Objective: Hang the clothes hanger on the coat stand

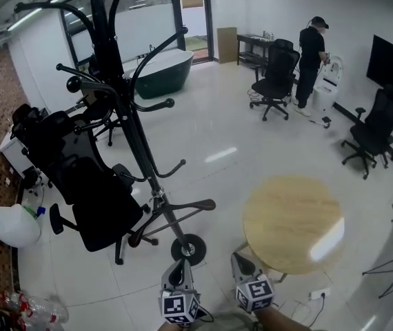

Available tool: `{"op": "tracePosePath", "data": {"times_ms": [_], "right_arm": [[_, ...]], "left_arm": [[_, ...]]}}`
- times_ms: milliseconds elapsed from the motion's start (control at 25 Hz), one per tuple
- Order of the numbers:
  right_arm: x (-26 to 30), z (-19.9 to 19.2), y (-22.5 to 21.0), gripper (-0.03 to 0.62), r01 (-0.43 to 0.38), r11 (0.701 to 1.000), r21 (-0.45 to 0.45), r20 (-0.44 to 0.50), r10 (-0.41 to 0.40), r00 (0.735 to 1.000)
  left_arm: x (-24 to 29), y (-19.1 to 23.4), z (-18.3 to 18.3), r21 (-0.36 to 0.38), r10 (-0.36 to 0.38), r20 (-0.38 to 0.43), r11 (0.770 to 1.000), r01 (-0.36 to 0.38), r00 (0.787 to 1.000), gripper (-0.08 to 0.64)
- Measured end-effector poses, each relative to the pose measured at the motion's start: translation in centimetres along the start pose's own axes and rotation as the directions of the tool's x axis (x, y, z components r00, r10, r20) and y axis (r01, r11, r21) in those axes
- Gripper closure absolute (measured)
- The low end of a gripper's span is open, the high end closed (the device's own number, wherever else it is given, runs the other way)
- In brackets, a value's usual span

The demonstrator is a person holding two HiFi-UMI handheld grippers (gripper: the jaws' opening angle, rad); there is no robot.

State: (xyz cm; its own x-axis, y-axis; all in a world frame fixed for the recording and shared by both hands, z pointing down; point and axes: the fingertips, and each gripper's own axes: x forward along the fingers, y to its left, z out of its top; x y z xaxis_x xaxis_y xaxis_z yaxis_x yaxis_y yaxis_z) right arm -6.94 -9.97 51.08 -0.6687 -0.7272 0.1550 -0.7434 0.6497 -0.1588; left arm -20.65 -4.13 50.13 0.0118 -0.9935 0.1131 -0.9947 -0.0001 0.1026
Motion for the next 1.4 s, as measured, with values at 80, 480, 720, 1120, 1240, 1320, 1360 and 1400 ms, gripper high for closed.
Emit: {"op": "tracePosePath", "data": {"times_ms": [80, 480, 720, 1120, 1240, 1320, 1360, 1400], "right_arm": [[-1.6, -0.5, -2.6, 0.589, 0.044, 0.999, 0.003, 0.005, -0.044, 0.999], [-6.3, 0.4, -7.7, 0.589, 0.282, 0.959, -0.013, 0.035, -0.281, 0.959], [-8.4, -1.4, -3.7, 0.589, 0.341, 0.939, 0.046, 0.074, -0.343, 0.936], [-9.9, -3.7, 0.8, 0.589, 0.381, 0.919, 0.105, 0.106, -0.391, 0.914], [-10.0, -4.8, 2.3, 0.589, 0.382, 0.917, 0.112, 0.108, -0.394, 0.913], [-10.7, -5.1, 2.2, 0.589, 0.377, 0.919, 0.114, 0.105, -0.388, 0.915], [-11.2, -5.2, 2.1, 0.589, 0.372, 0.922, 0.111, 0.101, -0.383, 0.918], [-11.6, -5.3, 2.1, 0.589, 0.366, 0.925, 0.107, 0.094, -0.376, 0.922]], "left_arm": [[0.9, -2.7, -0.3, 0.017, -0.006, 0.005, 1.0, 0.006, 1.0, 0.543], [2.6, -8.0, -2.0, 0.019, -0.162, -0.071, 0.986, 0.164, 0.984, 0.543], [0.4, -5.6, -3.4, 0.012, -0.225, -0.085, 0.974, 0.227, 0.971, 0.543], [-3.8, -2.3, -4.7, 0.042, -0.267, -0.077, 0.962, 0.271, 0.961, 0.543], [-5.1, -1.2, -6.0, 0.049, -0.274, -0.109, 0.959, 0.28, 0.956, 0.543], [-5.6, -2.0, -6.3, 0.052, -0.279, -0.115, 0.957, 0.287, 0.953, 0.543], [-5.9, -2.6, -6.2, 0.054, -0.281, -0.114, 0.956, 0.288, 0.953, 0.543], [-6.2, -3.0, -6.0, 0.057, -0.281, -0.111, 0.956, 0.289, 0.953, 0.543]]}}
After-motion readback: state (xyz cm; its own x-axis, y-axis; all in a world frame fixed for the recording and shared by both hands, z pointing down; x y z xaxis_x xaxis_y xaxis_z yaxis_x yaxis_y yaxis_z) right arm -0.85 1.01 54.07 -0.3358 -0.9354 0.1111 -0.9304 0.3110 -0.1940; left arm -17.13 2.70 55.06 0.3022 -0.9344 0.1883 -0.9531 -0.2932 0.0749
